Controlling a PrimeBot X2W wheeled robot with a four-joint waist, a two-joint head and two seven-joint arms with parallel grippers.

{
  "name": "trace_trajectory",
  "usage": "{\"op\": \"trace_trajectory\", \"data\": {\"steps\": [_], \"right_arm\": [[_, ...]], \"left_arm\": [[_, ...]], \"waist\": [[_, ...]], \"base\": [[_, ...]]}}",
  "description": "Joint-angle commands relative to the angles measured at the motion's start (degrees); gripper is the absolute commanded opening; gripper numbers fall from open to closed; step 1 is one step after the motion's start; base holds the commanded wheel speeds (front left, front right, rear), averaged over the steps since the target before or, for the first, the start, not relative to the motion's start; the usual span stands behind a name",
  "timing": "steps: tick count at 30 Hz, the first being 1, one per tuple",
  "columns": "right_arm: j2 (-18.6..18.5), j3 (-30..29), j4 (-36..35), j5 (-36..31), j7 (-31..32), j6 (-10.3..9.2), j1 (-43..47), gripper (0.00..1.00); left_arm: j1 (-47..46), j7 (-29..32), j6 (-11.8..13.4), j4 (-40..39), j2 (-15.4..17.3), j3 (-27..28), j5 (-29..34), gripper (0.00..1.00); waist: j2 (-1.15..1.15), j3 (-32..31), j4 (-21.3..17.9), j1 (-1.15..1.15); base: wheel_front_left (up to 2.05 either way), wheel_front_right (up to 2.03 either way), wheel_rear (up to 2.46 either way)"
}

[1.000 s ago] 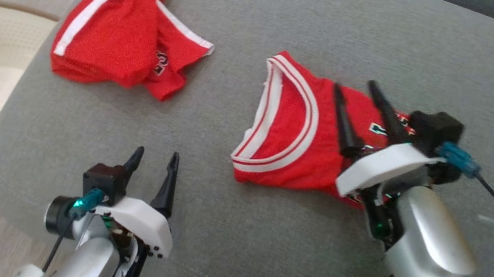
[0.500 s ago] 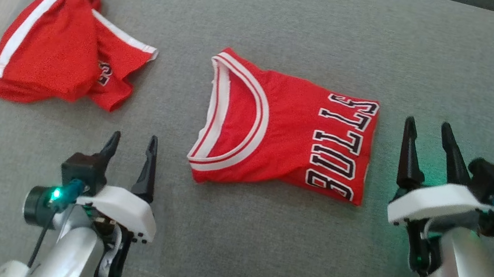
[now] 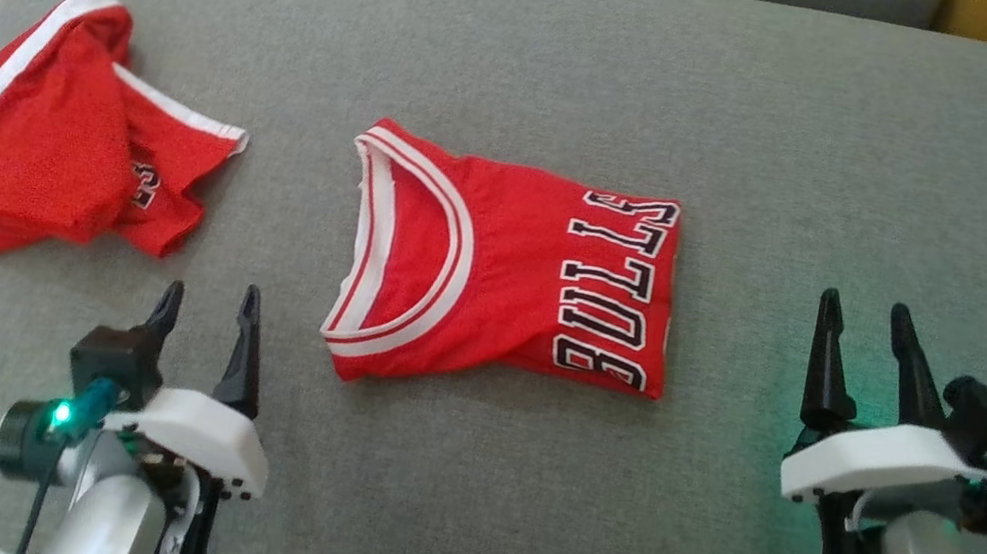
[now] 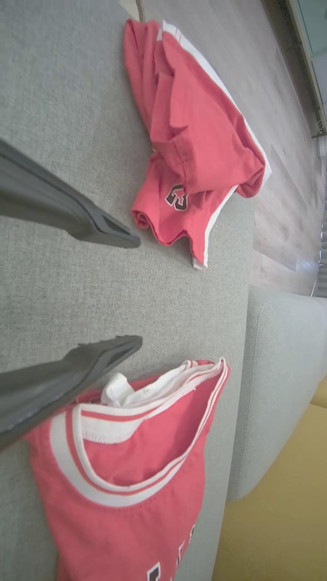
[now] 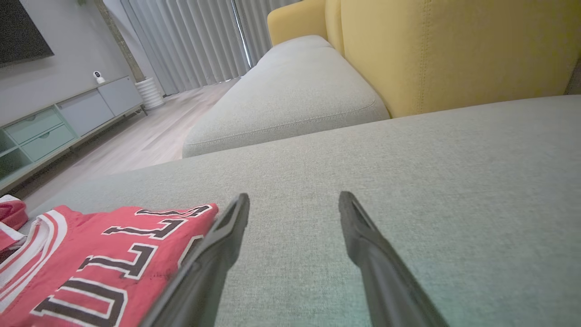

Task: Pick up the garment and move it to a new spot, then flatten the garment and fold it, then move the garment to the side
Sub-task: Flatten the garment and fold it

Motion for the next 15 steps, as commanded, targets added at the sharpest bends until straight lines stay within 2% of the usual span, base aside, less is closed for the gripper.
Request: {"op": "trace_trajectory", "data": {"steps": [1, 15], "right_arm": [[0.5, 1.3, -2.0, 0.5, -0.8, 0.37, -0.3, 1.0], [0.5, 2.0, -3.1, -1.5, -0.8, 0.37, 4.4, 1.0]], "left_arm": [[-0.9, -0.7, -0.2, -2.1, 0.5, 2.2, 0.7, 1.0], [3.8, -0.7, 0.7, -3.3, 0.5, 4.2, 1.9, 1.0]], "waist": [[0.0, -0.7, -0.8, 0.0], [0.0, -4.1, -3.8, 0.0]], "base": [[0.0, 0.0, 0.0], [0.0, 0.0, 0.0]]}}
